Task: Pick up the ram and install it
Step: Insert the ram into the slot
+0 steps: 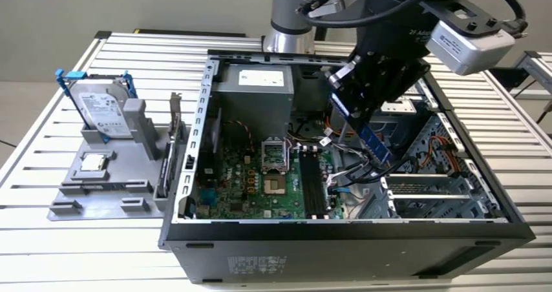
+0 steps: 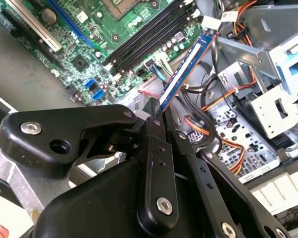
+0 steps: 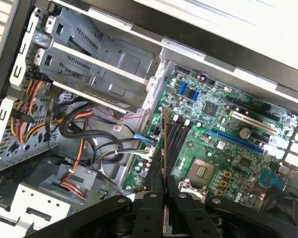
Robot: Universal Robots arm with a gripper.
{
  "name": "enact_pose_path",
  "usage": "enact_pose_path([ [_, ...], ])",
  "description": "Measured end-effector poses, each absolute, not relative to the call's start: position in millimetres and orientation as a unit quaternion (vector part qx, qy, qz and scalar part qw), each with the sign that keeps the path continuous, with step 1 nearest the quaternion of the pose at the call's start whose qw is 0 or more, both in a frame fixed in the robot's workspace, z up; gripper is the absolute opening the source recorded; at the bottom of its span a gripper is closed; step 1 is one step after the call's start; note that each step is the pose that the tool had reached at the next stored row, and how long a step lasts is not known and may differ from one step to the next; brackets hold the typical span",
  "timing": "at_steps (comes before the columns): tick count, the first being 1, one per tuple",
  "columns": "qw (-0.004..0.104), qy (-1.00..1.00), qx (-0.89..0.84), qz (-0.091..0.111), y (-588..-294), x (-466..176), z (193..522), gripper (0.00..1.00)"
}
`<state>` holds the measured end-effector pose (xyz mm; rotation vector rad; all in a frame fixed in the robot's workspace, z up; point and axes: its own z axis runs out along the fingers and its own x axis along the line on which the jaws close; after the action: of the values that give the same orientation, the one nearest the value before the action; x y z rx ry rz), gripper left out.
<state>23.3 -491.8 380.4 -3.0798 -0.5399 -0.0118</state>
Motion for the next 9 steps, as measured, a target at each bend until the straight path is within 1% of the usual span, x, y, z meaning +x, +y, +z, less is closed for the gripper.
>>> enact_pose_path([
  [9,0.007,-0.127,-0.992,-0.004,-491.9,23.3,380.4,0.0],
])
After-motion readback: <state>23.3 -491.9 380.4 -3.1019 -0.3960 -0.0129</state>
